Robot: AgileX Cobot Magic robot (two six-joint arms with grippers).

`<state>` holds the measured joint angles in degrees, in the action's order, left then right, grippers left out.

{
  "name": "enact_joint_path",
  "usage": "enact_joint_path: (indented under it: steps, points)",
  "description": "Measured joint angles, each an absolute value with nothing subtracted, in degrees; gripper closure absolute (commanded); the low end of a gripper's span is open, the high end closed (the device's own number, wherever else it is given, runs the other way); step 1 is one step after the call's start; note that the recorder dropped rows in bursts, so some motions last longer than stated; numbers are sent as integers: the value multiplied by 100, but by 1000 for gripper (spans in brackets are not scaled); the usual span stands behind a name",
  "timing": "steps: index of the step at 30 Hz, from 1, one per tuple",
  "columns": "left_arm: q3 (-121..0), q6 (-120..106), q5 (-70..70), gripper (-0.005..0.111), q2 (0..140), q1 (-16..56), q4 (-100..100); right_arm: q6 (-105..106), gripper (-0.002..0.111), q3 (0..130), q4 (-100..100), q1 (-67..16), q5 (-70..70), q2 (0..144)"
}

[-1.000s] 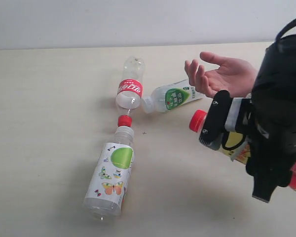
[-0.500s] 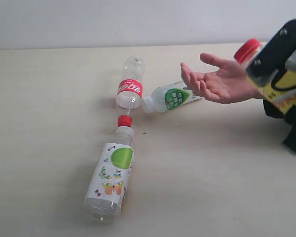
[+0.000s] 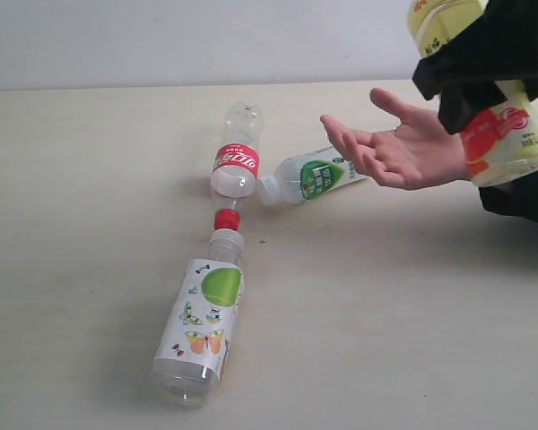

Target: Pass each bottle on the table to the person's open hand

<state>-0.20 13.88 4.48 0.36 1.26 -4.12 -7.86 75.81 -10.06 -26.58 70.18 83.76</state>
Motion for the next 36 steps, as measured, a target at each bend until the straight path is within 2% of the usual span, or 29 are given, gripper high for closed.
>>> enact_joint_path:
  steps: [13,26,29,31,34,35,36]
  points:
    - [-20,1388,448,107,36,126,-412,-609,108,8191,-873,-2556,7018,10520]
    - [-20,1388,448,107,36,126,-412,-585,106,8220,-852,-2556,7009,10762]
    - [-20,1388,448,107,36,126,-412,-585,96,8220,-852,-2556,7009,10762]
    - [-20,1388,448,107,36,126,-412,-585,84,8220,-864,-2556,7009,10762]
    - [-20,1388,448,107,36,126,-412,-585,61,8220,-864,-2556,7009,10762]
    - [-20,1388,448,107,36,126,-412,-585,48,8220,-864,-2556,7009,10762]
    - [-20,1388,448,107,36,126,-412,-585,41,8220,-864,-2556,7009,10762]
